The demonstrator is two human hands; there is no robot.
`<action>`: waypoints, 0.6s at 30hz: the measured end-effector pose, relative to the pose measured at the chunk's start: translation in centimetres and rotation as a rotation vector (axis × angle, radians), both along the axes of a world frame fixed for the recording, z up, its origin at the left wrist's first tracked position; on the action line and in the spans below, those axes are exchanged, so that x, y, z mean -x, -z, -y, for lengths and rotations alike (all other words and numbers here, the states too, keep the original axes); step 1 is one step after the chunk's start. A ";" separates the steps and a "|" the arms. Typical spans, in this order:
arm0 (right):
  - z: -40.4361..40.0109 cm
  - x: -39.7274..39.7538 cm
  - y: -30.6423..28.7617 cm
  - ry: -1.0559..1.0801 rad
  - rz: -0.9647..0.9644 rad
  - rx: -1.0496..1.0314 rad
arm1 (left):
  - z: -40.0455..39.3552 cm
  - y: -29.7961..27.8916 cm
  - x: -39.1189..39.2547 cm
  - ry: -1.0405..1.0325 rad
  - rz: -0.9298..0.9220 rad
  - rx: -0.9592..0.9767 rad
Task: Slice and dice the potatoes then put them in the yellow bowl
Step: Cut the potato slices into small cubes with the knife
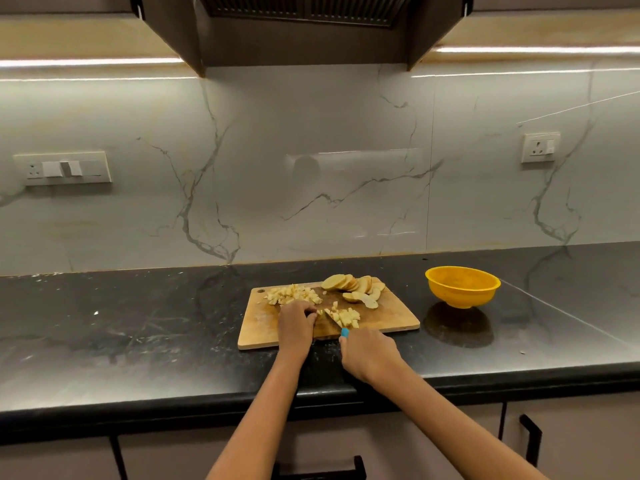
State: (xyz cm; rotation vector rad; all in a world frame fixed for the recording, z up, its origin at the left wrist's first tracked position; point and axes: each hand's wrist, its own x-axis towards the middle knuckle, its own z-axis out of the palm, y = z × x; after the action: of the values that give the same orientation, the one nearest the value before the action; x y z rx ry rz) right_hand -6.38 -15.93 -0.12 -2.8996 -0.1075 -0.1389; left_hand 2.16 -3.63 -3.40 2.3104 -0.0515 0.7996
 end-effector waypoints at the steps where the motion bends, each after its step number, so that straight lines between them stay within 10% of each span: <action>1: 0.0 0.0 -0.1 0.011 0.006 -0.046 | -0.1 0.1 0.0 0.017 -0.001 0.003; 18: -2.0 -2.7 -1.6 0.112 -0.256 -0.242 | -0.8 -0.3 0.8 0.206 -0.096 0.135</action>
State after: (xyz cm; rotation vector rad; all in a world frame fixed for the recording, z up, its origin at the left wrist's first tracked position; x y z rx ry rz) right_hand -3.70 -13.91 1.47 -2.6537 0.1097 0.1869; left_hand 1.39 -2.84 -3.15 2.1702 -0.1839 0.5697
